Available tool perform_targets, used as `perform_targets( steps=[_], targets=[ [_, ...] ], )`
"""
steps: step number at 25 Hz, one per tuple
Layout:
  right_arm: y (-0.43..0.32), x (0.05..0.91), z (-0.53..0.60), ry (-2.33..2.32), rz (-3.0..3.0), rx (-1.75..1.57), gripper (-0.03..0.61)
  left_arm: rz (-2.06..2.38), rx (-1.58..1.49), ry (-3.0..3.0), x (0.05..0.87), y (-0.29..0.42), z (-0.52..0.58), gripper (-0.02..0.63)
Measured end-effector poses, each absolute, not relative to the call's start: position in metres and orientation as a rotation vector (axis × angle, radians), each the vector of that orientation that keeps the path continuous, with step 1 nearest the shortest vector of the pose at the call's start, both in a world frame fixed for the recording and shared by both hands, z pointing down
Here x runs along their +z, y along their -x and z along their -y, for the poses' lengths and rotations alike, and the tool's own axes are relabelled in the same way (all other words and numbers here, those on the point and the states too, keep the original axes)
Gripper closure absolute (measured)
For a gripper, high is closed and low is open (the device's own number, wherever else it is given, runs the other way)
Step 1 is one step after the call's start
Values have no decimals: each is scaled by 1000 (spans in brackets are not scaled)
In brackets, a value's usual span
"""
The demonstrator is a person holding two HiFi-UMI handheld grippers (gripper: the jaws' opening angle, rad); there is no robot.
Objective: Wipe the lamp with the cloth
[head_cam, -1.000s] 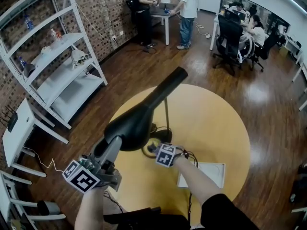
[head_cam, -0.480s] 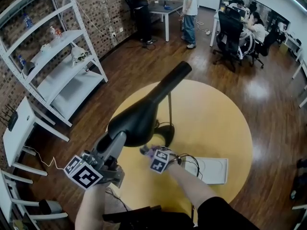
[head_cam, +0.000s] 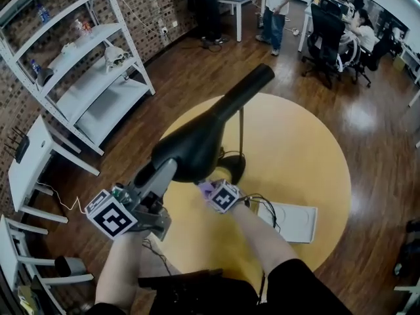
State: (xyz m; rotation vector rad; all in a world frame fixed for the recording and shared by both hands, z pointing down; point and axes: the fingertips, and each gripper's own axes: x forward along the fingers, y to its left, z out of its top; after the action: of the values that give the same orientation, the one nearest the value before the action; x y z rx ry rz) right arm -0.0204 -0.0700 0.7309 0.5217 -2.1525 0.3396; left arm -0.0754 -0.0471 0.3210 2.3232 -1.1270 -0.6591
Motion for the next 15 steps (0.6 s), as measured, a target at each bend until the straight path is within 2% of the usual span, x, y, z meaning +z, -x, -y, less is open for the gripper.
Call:
perform_targets(
  steps=[3,9,11,15],
  targets=[
    [-13,706,84,-541,2179,322,479,1133,-668,-2331,323,75,46,426],
    [-113,668,131,-620,2075,21,479,1140,-724,-2310,319,83,46,437],
    [-146,665,153,-736,2029,86,479,1151,-728,-2307,318,83,44,436],
    [-176,663,204,-1024,2075,443,479,1177,-703,-2318,320,80,45,433]
  ],
)
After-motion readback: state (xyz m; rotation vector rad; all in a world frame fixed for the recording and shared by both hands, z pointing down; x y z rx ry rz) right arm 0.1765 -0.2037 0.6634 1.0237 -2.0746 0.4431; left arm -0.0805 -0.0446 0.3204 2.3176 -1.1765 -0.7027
